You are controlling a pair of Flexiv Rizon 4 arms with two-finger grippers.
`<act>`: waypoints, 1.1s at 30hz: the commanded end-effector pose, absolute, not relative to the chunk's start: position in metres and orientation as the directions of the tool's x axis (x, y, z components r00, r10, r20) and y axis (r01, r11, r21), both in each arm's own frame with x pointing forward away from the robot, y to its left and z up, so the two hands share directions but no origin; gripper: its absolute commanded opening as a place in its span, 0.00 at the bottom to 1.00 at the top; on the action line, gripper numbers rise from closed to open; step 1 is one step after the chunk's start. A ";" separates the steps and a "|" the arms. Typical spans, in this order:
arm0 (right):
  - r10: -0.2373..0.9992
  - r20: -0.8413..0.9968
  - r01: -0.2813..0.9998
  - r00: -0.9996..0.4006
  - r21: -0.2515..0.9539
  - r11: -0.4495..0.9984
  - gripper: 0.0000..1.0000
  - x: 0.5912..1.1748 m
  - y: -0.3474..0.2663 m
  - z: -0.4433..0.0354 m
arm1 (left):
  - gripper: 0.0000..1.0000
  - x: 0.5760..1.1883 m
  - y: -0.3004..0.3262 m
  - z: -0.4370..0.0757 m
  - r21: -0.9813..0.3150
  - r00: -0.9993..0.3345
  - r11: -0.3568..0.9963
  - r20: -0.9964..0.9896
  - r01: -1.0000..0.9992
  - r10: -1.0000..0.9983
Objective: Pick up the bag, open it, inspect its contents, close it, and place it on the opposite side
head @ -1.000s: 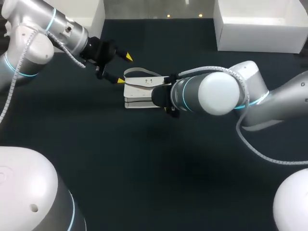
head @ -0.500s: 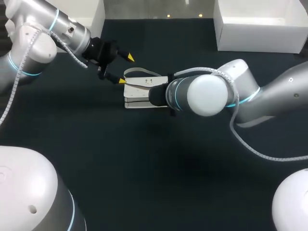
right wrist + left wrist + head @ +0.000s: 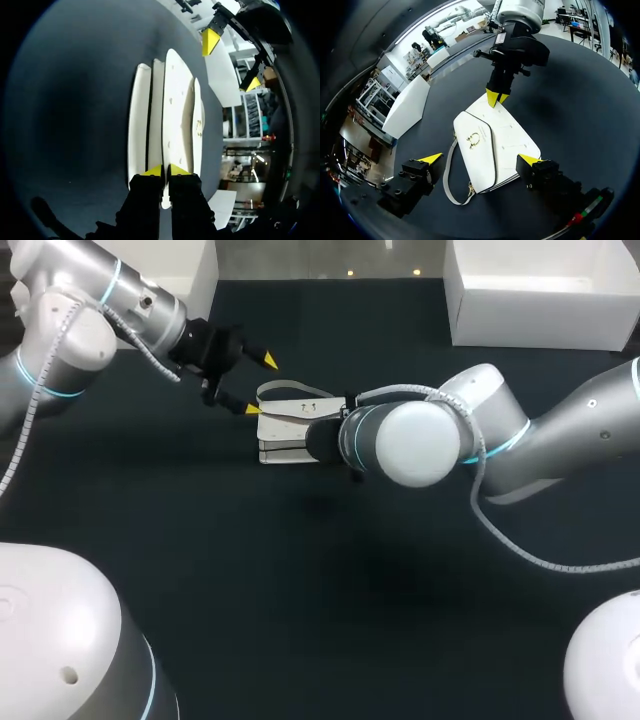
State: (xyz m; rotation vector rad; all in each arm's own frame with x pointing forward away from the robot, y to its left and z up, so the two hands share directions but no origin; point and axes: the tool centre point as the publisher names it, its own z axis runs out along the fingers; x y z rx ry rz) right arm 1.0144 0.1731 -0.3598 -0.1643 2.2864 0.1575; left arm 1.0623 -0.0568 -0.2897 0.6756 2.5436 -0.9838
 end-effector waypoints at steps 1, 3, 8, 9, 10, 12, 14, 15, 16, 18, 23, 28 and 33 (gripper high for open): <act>-0.033 -0.859 -0.170 -0.511 0.063 0.983 0.00 1.011 0.174 -0.364 | 1.00 1.063 -0.055 -0.292 -0.543 -0.832 0.643 -0.463 0.540 0.307; -0.033 -0.860 -0.173 -0.509 0.065 0.983 0.00 1.010 0.176 -0.364 | 1.00 1.063 -0.055 -0.292 -0.545 -0.831 0.642 -0.466 0.540 0.304; -0.025 -0.864 -0.170 -0.504 0.071 0.983 0.00 1.007 0.178 -0.365 | 1.00 1.061 -0.058 -0.295 -0.530 -0.816 0.638 -0.489 0.559 0.308; -0.025 -0.864 -0.170 -0.504 0.071 0.983 0.00 1.007 0.178 -0.365 | 1.00 1.060 -0.059 -0.296 -0.524 -0.810 0.637 -0.498 0.566 0.310; -0.025 -0.864 -0.170 -0.504 0.071 0.983 0.00 1.007 0.178 -0.365 | 1.00 1.060 -0.061 -0.296 -0.518 -0.804 0.635 -0.505 0.573 0.313; -0.025 -0.864 -0.170 -0.504 0.071 0.983 0.00 1.007 0.178 -0.365 | 1.00 1.059 -0.064 -0.299 -0.508 -0.796 0.635 -0.516 0.582 0.316; -0.025 -0.864 -0.170 -0.504 0.071 0.983 0.00 1.007 0.178 -0.365 | 1.00 1.058 -0.066 -0.301 -0.504 -0.793 0.635 -0.519 0.585 0.319; -0.025 -0.864 -0.170 -0.504 0.071 0.983 0.00 1.007 0.178 -0.365 | 0.99 1.058 -0.068 -0.302 -0.503 -0.795 0.638 -0.517 0.583 0.318; -0.025 -0.864 -0.170 -0.504 0.071 0.983 0.00 1.007 0.178 -0.365 | 0.95 1.057 -0.069 -0.303 -0.503 -0.795 0.639 -0.516 0.582 0.319; -0.025 -0.864 -0.170 -0.504 0.071 0.983 0.00 1.007 0.178 -0.365 | 0.87 1.053 -0.070 -0.304 -0.506 -0.795 0.635 -0.515 0.584 0.321; -0.025 -0.864 -0.170 -0.504 0.071 0.983 0.00 1.007 0.178 -0.365 | 0.77 1.045 -0.075 -0.309 -0.498 -0.786 0.629 -0.521 0.597 0.333; -0.025 -0.864 -0.170 -0.504 0.071 0.983 0.00 1.007 0.178 -0.365 | 0.62 1.039 -0.075 -0.317 -0.512 -0.791 0.621 -0.513 0.594 0.334; -0.025 -0.864 -0.170 -0.504 0.071 0.983 0.00 1.007 0.178 -0.365 | 0.65 1.036 -0.078 -0.327 -0.500 -0.792 0.632 -0.508 0.592 0.339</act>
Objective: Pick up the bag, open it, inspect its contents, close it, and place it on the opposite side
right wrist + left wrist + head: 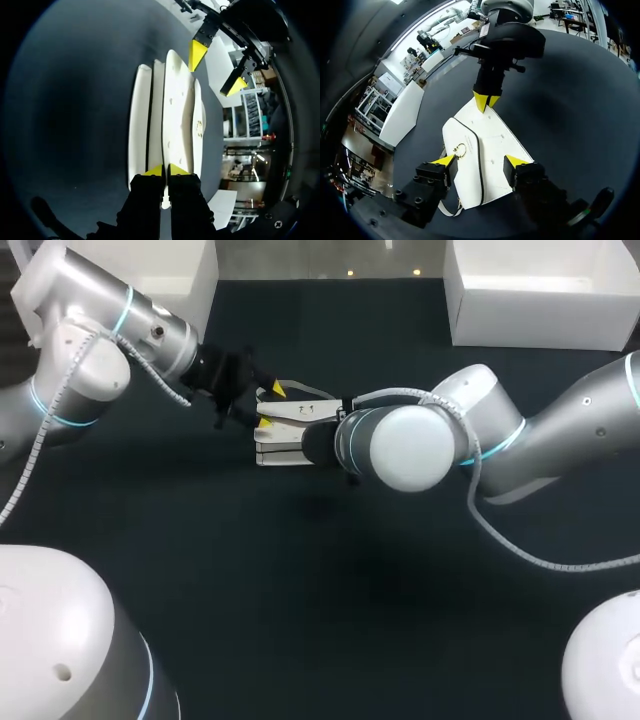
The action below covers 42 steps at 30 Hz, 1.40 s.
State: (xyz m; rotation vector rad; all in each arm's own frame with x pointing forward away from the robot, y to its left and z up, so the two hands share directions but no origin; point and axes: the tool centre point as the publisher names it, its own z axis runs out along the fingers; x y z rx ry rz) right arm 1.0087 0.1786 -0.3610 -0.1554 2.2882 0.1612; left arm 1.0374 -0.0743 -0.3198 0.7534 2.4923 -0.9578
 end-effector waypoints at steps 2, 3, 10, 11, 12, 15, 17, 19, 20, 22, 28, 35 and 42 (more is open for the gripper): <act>-0.025 -0.864 -0.170 -0.504 0.071 0.983 0.00 1.007 0.178 -0.365 | 0.64 1.038 -0.079 -0.330 -0.498 -0.797 0.641 -0.503 0.584 0.335; -0.025 -0.864 -0.170 -0.504 0.071 0.983 0.00 1.007 0.178 -0.365 | 0.62 1.039 -0.079 -0.332 -0.499 -0.797 0.641 -0.502 0.584 0.336; -0.025 -0.864 -0.170 -0.504 0.071 0.983 0.00 1.007 0.178 -0.365 | 0.37 1.048 -0.083 -0.338 -0.488 -0.804 0.661 -0.496 0.570 0.327; -0.025 -0.864 -0.170 -0.504 0.071 0.983 0.00 1.007 0.178 -0.365 | 0.35 1.049 -0.083 -0.339 -0.488 -0.806 0.664 -0.496 0.567 0.324; -0.025 -0.864 -0.170 -0.504 0.071 0.983 0.00 1.007 0.178 -0.365 | 0.31 1.051 -0.083 -0.340 -0.489 -0.808 0.666 -0.496 0.563 0.319; -0.025 -0.864 -0.170 -0.504 0.071 0.983 0.00 1.007 0.178 -0.365 | 0.18 1.053 -0.083 -0.340 -0.491 -0.812 0.672 -0.494 0.555 0.310; -0.025 -0.864 -0.170 -0.504 0.071 0.983 0.00 1.007 0.178 -0.365 | 0.05 1.054 -0.083 -0.340 -0.492 -0.814 0.674 -0.493 0.551 0.306; -0.025 -0.864 -0.170 -0.504 0.071 0.983 0.00 1.007 0.178 -0.365 | 0.00 1.055 -0.082 -0.339 -0.496 -0.817 0.674 -0.492 0.547 0.300; -0.025 -0.864 -0.170 -0.504 0.071 0.983 0.00 1.007 0.178 -0.365 | 0.00 1.055 -0.081 -0.338 -0.499 -0.818 0.673 -0.492 0.546 0.298; -0.025 -0.864 -0.170 -0.504 0.071 0.983 0.00 1.007 0.178 -0.365 | 0.00 1.057 -0.080 -0.335 -0.505 -0.819 0.671 -0.493 0.543 0.293; -0.025 -0.864 -0.170 -0.504 0.071 0.983 0.00 1.007 0.178 -0.365 | 0.00 1.064 -0.079 -0.324 -0.542 -0.840 0.660 -0.467 0.519 0.277; -0.025 -0.864 -0.170 -0.504 0.071 0.983 0.00 1.007 0.178 -0.365 | 0.00 1.076 -0.076 -0.317 -0.587 -0.881 0.669 -0.405 0.457 0.246; -0.025 -0.864 -0.170 -0.504 0.071 0.983 0.00 1.007 0.178 -0.365 | 0.00 1.089 -0.071 -0.311 -0.631 -0.919 0.674 -0.333 0.384 0.211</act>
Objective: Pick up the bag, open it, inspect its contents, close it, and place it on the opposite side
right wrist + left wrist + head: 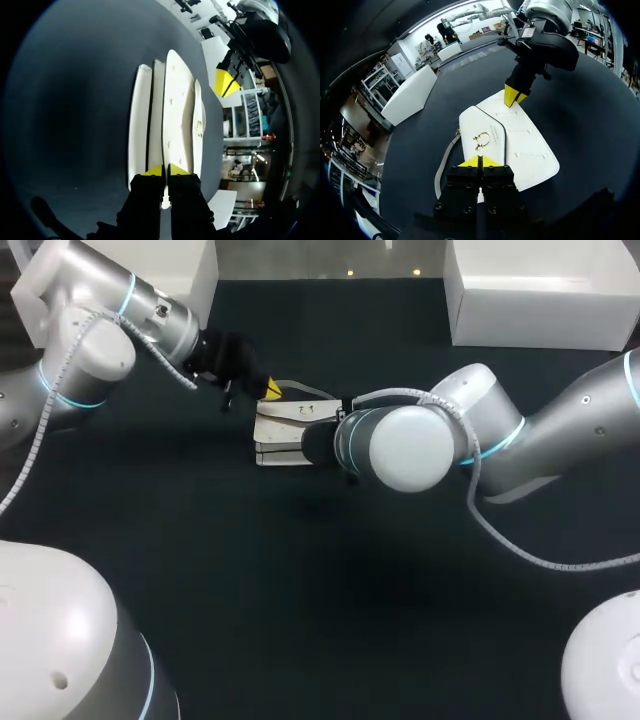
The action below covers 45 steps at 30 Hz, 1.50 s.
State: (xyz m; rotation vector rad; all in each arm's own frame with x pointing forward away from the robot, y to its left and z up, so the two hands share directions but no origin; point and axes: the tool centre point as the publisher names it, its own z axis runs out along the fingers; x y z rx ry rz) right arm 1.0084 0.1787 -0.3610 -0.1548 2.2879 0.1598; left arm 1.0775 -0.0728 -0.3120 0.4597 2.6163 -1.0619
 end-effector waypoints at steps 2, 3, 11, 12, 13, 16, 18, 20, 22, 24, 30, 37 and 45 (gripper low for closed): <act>-0.025 -0.864 -0.170 -0.504 0.071 0.983 0.00 1.007 0.178 -0.365 | 0.00 1.092 -0.071 -0.307 -0.639 -0.926 0.675 -0.319 0.369 0.203; -0.025 -0.864 -0.170 -0.504 0.071 0.983 0.00 1.007 0.178 -0.365 | 0.00 1.093 -0.071 -0.306 -0.640 -0.928 0.677 -0.315 0.364 0.200; -0.025 -0.864 -0.170 -0.504 0.071 0.983 0.00 1.007 0.178 -0.365 | 0.00 1.096 -0.068 -0.298 -0.621 -0.926 0.697 -0.330 0.359 0.183; -0.025 -0.864 -0.170 -0.504 0.071 0.983 0.00 1.007 0.178 -0.365 | 0.05 1.094 -0.068 -0.298 -0.611 -0.922 0.702 -0.341 0.366 0.183; -0.025 -0.864 -0.170 -0.504 0.071 0.983 0.00 1.007 0.178 -0.365 | 0.18 1.091 -0.068 -0.298 -0.613 -0.914 0.690 -0.355 0.386 0.195; -0.025 -0.864 -0.170 -0.504 0.071 0.983 0.00 1.007 0.178 -0.365 | 0.52 1.084 -0.068 -0.298 -0.597 -0.893 0.682 -0.401 0.422 0.202; -0.025 -0.864 -0.170 -0.504 0.071 0.983 0.00 1.007 0.178 -0.365 | 0.70 1.081 -0.066 -0.298 -0.582 -0.879 0.684 -0.435 0.439 0.194; -0.025 -0.864 -0.170 -0.504 0.071 0.983 0.00 1.007 0.178 -0.365 | 0.80 1.077 -0.065 -0.296 -0.580 -0.864 0.670 -0.464 0.462 0.194; -0.025 -0.864 -0.170 -0.504 0.071 0.983 0.00 1.007 0.178 -0.365 | 0.87 1.073 -0.064 -0.295 -0.564 -0.845 0.667 -0.499 0.486 0.194; -0.025 -0.864 -0.170 -0.504 0.071 0.983 0.00 1.007 0.178 -0.365 | 0.87 1.069 -0.063 -0.294 -0.556 -0.831 0.663 -0.524 0.501 0.189; -0.025 -0.864 -0.170 -0.504 0.071 0.983 0.00 1.007 0.178 -0.365 | 0.78 1.053 -0.060 -0.292 -0.526 -0.782 0.643 -0.592 0.557 0.194; -0.025 -0.864 -0.170 -0.504 0.071 0.983 0.00 1.007 0.178 -0.365 | 0.49 1.045 -0.066 -0.304 -0.503 -0.763 0.637 -0.607 0.584 0.220; -0.025 -0.864 -0.170 -0.504 0.071 0.983 0.00 1.007 0.178 -0.365 | 0.46 1.043 -0.070 -0.318 -0.490 -0.755 0.633 -0.610 0.599 0.242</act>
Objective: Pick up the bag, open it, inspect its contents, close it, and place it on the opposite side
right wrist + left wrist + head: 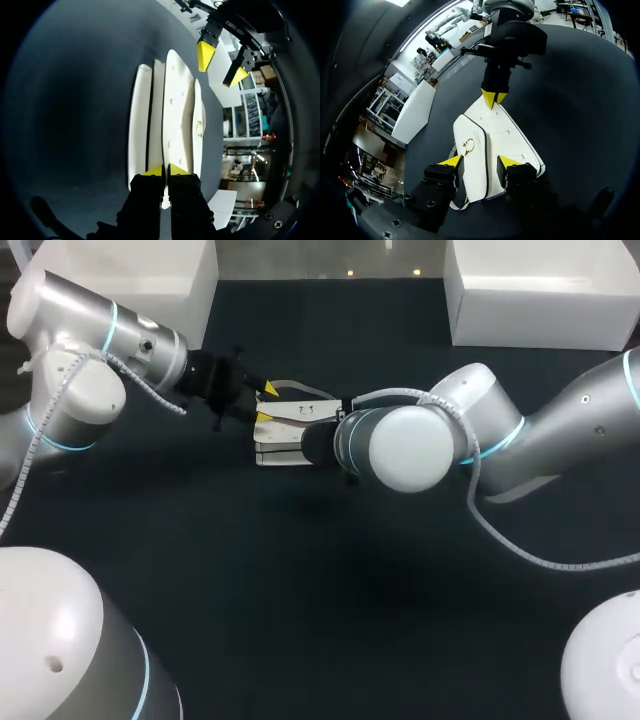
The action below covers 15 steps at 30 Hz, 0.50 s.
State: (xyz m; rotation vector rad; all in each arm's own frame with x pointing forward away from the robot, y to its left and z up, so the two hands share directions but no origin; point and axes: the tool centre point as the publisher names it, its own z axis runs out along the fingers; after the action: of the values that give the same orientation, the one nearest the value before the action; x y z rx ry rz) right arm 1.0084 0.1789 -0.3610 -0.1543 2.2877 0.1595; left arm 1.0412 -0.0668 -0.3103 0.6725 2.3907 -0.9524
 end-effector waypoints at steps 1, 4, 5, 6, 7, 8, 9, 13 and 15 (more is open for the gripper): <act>-0.025 -0.864 -0.170 -0.504 0.071 0.983 0.00 1.007 0.178 -0.365 | 0.46 1.043 -0.071 -0.319 -0.492 -0.756 0.631 -0.607 0.600 0.245; -0.025 -0.864 -0.170 -0.504 0.071 0.983 0.00 1.007 0.178 -0.365 | 0.46 1.042 -0.074 -0.324 -0.485 -0.755 0.634 -0.604 0.603 0.255; -0.025 -0.864 -0.170 -0.504 0.071 0.983 0.00 1.007 0.178 -0.365 | 0.46 1.042 -0.075 -0.326 -0.483 -0.755 0.635 -0.602 0.603 0.260; -0.025 -0.864 -0.170 -0.504 0.071 0.983 0.00 1.007 0.178 -0.365 | 0.46 1.042 -0.076 -0.327 -0.484 -0.757 0.635 -0.599 0.603 0.262; -0.025 -0.864 -0.170 -0.504 0.071 0.983 0.00 1.007 0.178 -0.365 | 0.46 1.043 -0.076 -0.328 -0.484 -0.757 0.635 -0.598 0.602 0.263; -0.025 -0.864 -0.170 -0.504 0.071 0.983 0.00 1.007 0.178 -0.365 | 0.45 1.043 -0.077 -0.329 -0.485 -0.759 0.634 -0.594 0.602 0.265; -0.025 -0.864 -0.170 -0.504 0.071 0.983 0.00 1.007 0.178 -0.365 | 0.45 1.042 -0.077 -0.330 -0.486 -0.760 0.634 -0.593 0.601 0.266; -0.025 -0.864 -0.170 -0.504 0.071 0.983 0.00 1.007 0.178 -0.365 | 0.44 1.042 -0.080 -0.335 -0.481 -0.760 0.636 -0.588 0.603 0.275; -0.025 -0.864 -0.170 -0.504 0.071 0.983 0.00 1.007 0.178 -0.365 | 0.43 1.042 -0.082 -0.337 -0.480 -0.760 0.635 -0.587 0.604 0.279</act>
State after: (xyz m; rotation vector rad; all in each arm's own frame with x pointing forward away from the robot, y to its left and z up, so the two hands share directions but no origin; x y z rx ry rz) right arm 1.0084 0.1789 -0.3610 -0.1543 2.2876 0.1595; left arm 1.0385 -0.0787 -0.3329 0.6920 2.3939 -0.9399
